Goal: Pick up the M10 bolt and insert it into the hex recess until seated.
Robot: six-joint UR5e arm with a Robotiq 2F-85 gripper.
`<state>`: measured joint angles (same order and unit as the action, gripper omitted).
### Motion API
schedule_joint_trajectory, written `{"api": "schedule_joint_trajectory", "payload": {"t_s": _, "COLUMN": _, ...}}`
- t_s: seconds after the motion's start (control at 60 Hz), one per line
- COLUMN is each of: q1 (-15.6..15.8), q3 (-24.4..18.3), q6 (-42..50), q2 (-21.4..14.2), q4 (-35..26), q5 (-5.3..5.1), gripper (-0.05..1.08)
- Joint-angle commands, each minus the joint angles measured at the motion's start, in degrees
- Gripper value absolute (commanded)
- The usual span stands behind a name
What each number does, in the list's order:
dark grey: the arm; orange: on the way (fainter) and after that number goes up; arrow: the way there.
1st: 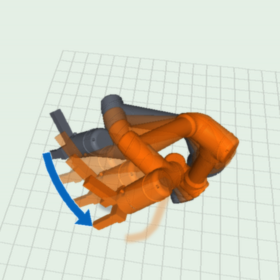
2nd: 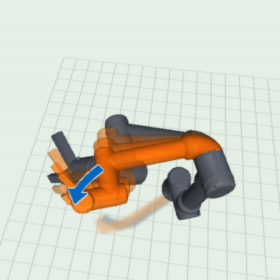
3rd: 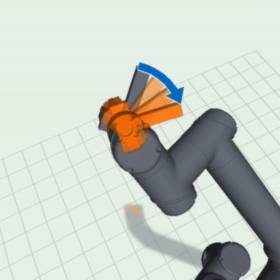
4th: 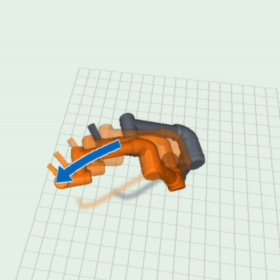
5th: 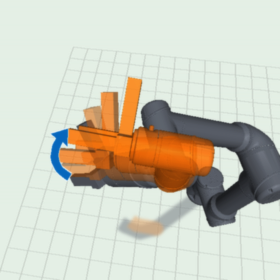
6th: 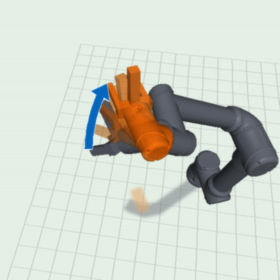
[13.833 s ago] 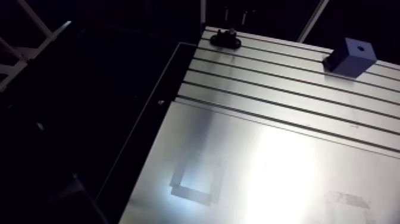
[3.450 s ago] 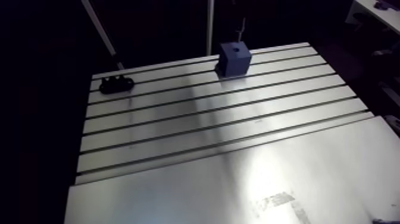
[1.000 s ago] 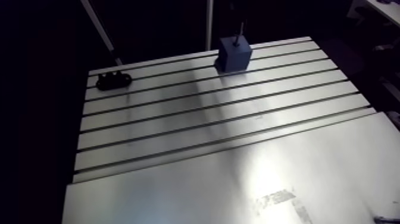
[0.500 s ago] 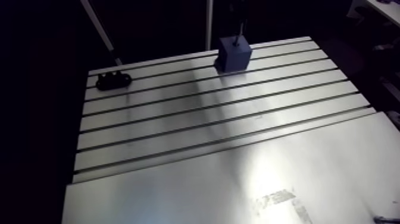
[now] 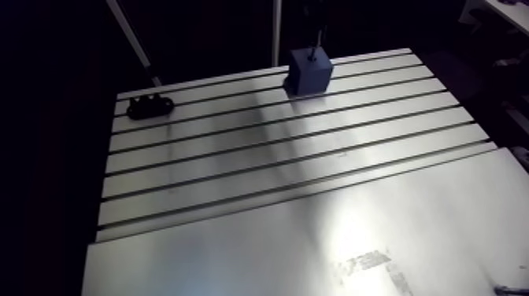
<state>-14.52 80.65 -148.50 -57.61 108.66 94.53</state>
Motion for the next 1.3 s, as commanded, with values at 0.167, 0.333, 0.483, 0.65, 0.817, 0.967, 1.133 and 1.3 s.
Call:
{"api": "schedule_joint_trajectory", "payload": {"t_s": 0.167, "q1": 0.0, "q3": 0.1, "q6": 0.0, "q2": 0.2, "q4": 0.0, "q5": 0.09, "gripper": 1.00}}
{"api": "schedule_joint_trajectory", "payload": {"t_s": 0.333, "q1": 0.0, "q3": 0.0, "q6": 0.0, "q2": 0.3, "q4": 0.0, "q5": 0.09, "gripper": 1.00}}
{"api": "schedule_joint_trajectory", "payload": {"t_s": 0.483, "q1": 0.0, "q3": 0.0, "q6": 0.0, "q2": 0.4, "q4": 0.0, "q5": 0.09, "gripper": 1.00}}
{"api": "schedule_joint_trajectory", "payload": {"t_s": 0.65, "q1": 0.0, "q3": 0.0, "q6": 0.0, "q2": 0.4, "q4": 0.0, "q5": 0.09, "gripper": 1.00}}
{"api": "schedule_joint_trajectory", "payload": {"t_s": 0.817, "q1": 0.0, "q3": 0.0, "q6": 0.1, "q2": 0.4, "q4": 0.0, "q5": 0.09, "gripper": 1.00}}
{"api": "schedule_joint_trajectory", "payload": {"t_s": 0.967, "q1": 0.0, "q3": -0.1, "q6": -0.1, "q2": 0.4, "q4": 0.0, "q5": 0.01, "gripper": 1.01}}
{"api": "schedule_joint_trajectory", "payload": {"t_s": 1.133, "q1": 0.0, "q3": -0.3, "q6": -0.2, "q2": 0.3, "q4": -0.1, "q5": -0.26, "gripper": 1.01}}
{"api": "schedule_joint_trajectory", "payload": {"t_s": 1.3, "q1": 0.0, "q3": -0.4, "q6": -0.3, "q2": 0.3, "q4": -0.2, "q5": -0.26, "gripper": 1.01}}
